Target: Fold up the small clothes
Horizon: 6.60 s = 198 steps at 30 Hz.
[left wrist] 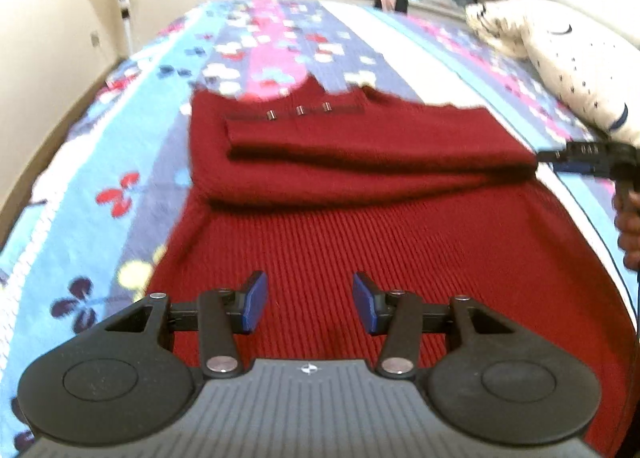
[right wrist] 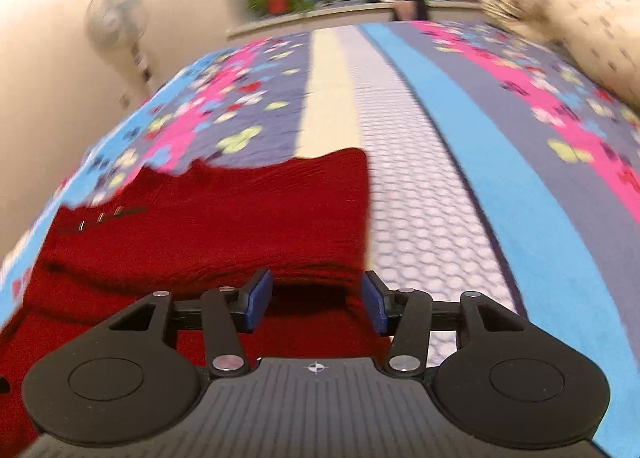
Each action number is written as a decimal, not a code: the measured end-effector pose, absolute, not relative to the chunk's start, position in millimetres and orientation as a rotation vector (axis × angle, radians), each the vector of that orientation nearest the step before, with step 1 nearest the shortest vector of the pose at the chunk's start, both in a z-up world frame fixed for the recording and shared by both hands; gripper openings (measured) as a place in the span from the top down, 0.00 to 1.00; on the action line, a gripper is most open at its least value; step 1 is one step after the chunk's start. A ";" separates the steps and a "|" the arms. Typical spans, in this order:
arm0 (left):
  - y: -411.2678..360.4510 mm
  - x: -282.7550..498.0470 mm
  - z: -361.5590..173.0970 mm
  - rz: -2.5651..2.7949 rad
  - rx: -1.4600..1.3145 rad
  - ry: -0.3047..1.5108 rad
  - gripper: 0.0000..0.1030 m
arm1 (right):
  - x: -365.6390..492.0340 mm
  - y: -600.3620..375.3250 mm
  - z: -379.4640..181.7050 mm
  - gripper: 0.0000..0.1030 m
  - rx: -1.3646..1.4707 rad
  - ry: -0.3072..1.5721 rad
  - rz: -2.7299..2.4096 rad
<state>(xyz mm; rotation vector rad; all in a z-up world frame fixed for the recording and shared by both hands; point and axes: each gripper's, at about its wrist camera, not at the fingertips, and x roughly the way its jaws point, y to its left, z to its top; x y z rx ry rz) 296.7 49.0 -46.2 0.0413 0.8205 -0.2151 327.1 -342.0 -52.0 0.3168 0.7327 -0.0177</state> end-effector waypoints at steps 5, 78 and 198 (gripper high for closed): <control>64.4 307.9 -30.5 -0.173 -0.044 0.706 0.49 | 333.8 -364.6 -61.0 0.49 0.538 0.715 -0.034; 37.7 282.0 1.4 -0.094 0.077 0.708 0.30 | 228.1 -350.9 1.4 0.59 0.248 0.668 -0.109; 146.5 145.5 -69.1 0.016 -0.210 1.176 0.82 | 98.4 -360.5 -68.4 0.82 0.146 1.184 0.152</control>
